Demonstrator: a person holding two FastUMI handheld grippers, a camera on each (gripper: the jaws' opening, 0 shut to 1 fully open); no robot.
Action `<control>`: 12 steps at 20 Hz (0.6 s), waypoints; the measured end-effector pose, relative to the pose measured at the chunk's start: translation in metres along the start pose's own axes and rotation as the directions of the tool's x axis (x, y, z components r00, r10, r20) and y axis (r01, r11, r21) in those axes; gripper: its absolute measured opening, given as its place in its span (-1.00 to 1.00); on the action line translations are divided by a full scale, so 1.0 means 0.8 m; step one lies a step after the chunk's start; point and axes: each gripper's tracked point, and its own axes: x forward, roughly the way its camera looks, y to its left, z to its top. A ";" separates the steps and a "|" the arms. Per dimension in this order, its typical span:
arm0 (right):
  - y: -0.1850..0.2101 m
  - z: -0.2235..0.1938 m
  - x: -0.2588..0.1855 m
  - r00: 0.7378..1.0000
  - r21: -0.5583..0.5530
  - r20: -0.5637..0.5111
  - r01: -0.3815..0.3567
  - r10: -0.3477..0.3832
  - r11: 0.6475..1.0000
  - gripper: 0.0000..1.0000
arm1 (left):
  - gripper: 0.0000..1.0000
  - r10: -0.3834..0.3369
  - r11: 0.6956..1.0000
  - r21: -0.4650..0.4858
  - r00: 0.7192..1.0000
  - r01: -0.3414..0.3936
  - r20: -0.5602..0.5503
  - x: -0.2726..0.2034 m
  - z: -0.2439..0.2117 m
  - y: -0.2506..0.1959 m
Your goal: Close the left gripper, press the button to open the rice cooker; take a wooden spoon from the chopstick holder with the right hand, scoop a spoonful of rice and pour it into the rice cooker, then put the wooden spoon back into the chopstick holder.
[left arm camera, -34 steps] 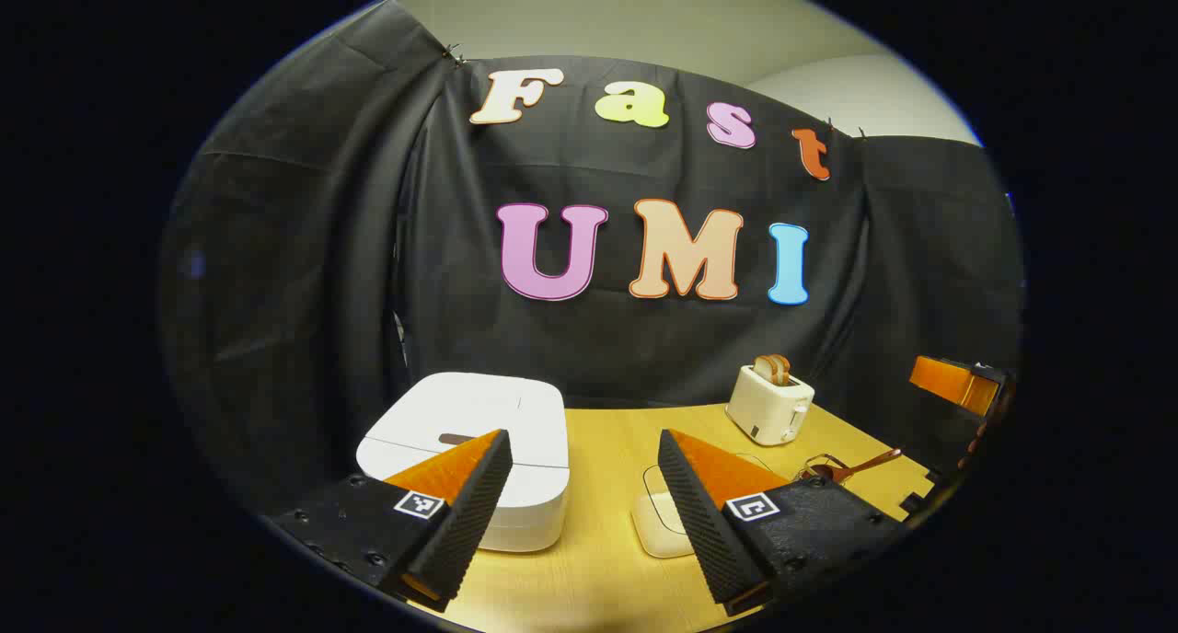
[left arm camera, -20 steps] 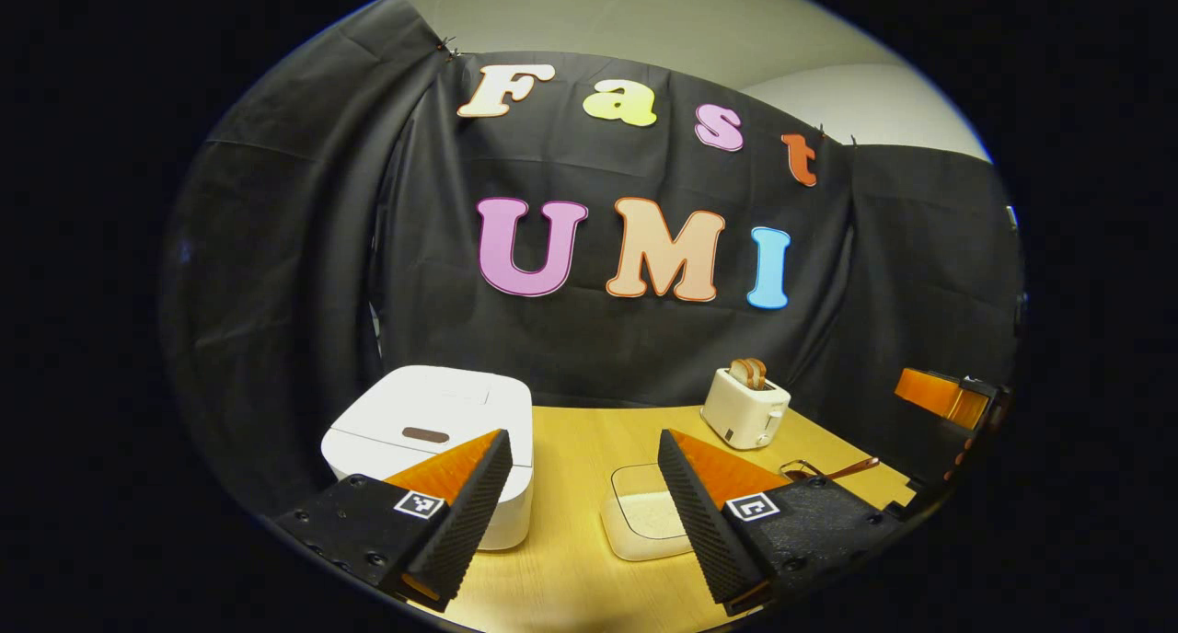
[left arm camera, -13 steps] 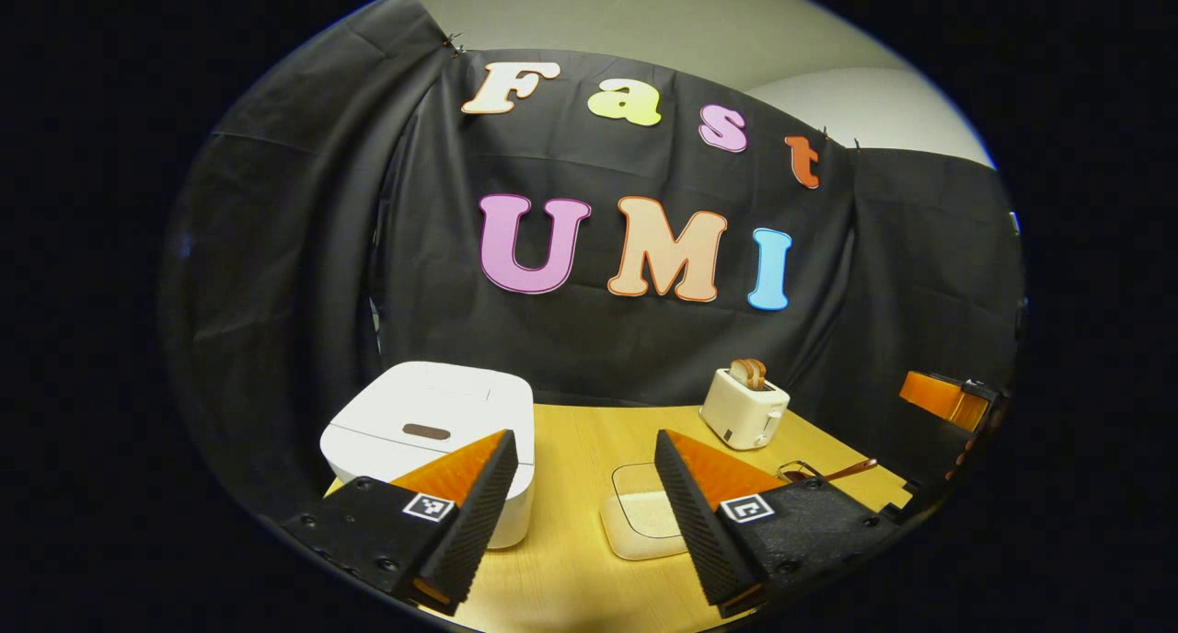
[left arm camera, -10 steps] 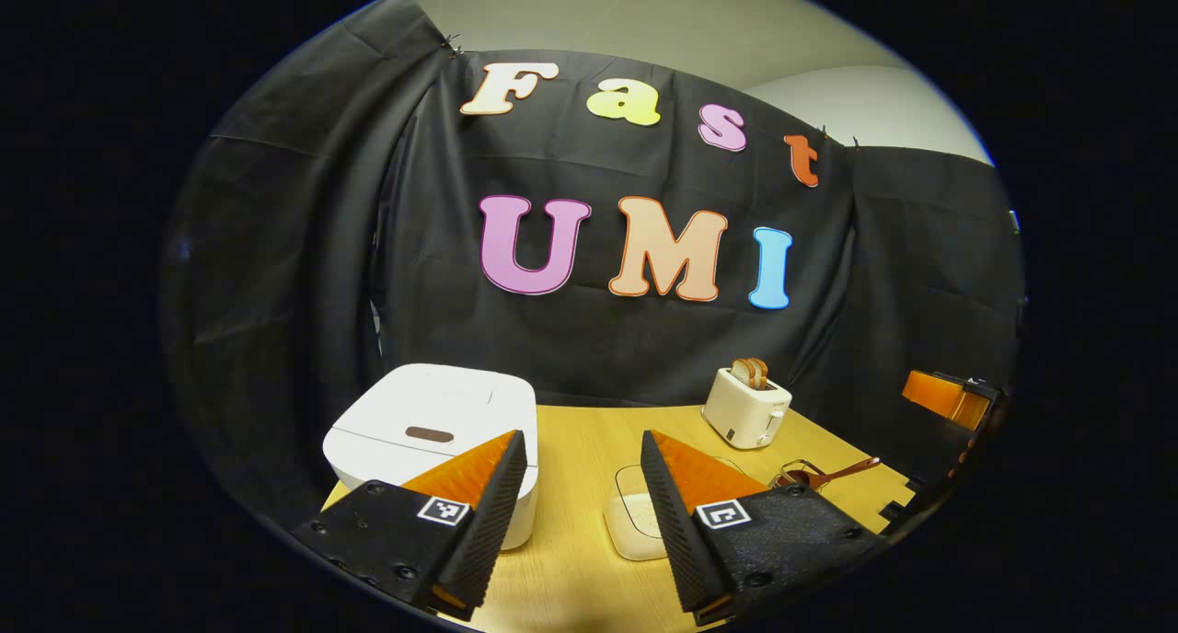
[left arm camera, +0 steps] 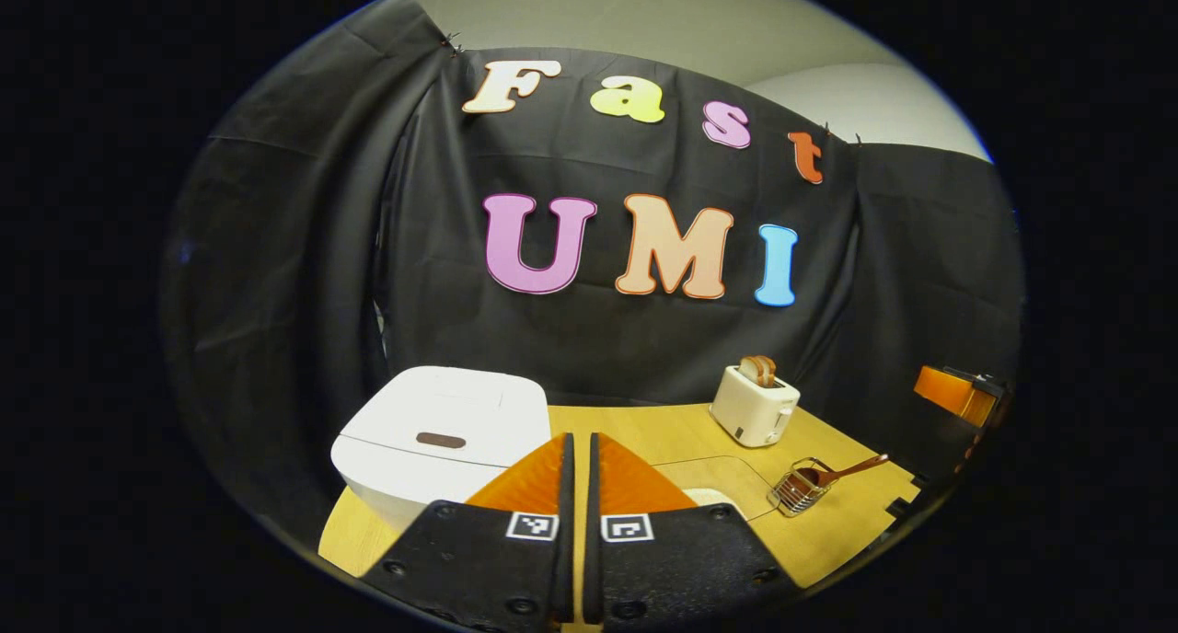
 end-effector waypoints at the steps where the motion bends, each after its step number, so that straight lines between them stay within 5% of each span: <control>1: -0.001 -0.002 0.000 1.000 0.000 -0.004 0.004 -0.004 1.000 0.90 | -1.00 0.006 1.000 -0.005 1.000 -0.006 -0.001 0.004 0.001 0.003; 12: 0.004 -0.014 -0.007 0.999 0.005 -0.031 0.029 -0.029 1.000 0.89 | -1.00 0.086 0.994 0.067 0.996 -0.086 -0.002 0.042 -0.002 0.092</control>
